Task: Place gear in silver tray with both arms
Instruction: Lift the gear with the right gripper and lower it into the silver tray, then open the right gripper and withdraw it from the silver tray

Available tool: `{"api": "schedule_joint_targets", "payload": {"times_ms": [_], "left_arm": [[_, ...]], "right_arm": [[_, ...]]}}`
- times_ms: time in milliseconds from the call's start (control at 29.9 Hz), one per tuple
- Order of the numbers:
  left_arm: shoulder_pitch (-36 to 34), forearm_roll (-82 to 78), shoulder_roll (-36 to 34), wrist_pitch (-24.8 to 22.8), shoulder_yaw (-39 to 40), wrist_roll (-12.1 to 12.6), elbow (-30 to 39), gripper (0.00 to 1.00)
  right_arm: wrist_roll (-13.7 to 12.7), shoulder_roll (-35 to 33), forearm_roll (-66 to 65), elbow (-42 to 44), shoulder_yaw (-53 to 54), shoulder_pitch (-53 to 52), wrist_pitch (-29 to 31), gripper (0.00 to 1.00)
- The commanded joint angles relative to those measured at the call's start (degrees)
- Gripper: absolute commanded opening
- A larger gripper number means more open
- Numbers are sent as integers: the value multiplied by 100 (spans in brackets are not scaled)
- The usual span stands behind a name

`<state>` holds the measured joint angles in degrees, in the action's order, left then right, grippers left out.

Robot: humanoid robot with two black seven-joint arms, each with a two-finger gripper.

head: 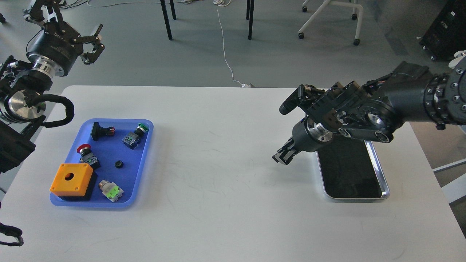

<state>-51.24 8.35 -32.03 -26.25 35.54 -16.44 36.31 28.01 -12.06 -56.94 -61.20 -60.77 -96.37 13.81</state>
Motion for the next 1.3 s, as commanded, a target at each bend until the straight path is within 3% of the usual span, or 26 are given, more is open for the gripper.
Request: {"api": "schedule_joint_targets", "payload": {"times_ms": [0, 234, 669, 870, 1137, 1271], "left_arm": [[-9, 0, 4, 14, 6, 0, 34, 98], [-9, -9, 39, 41, 6, 0, 34, 98], [-9, -9, 65, 58, -3, 0, 43, 98], [-9, -9, 57, 58, -3, 0, 43, 98], [-9, -18, 39, 76, -12, 0, 52, 98], [-26, -18, 65, 93, -29, -26, 52, 98]], "right_arm": [[-1, -866, -519, -68, -14, 136, -10, 13], [-1, -1817, -775, -191, 4, 592, -107, 13], [-1, -1888, -889, -59, 65, 1208, -327, 18], [-1, -1888, -924, -68, 56, 1244, -327, 28], [-1, -1941, -924, -33, 118, 1156, -327, 52], [-1, -2020, -854, 239, 801, 1138, -327, 74]]}}
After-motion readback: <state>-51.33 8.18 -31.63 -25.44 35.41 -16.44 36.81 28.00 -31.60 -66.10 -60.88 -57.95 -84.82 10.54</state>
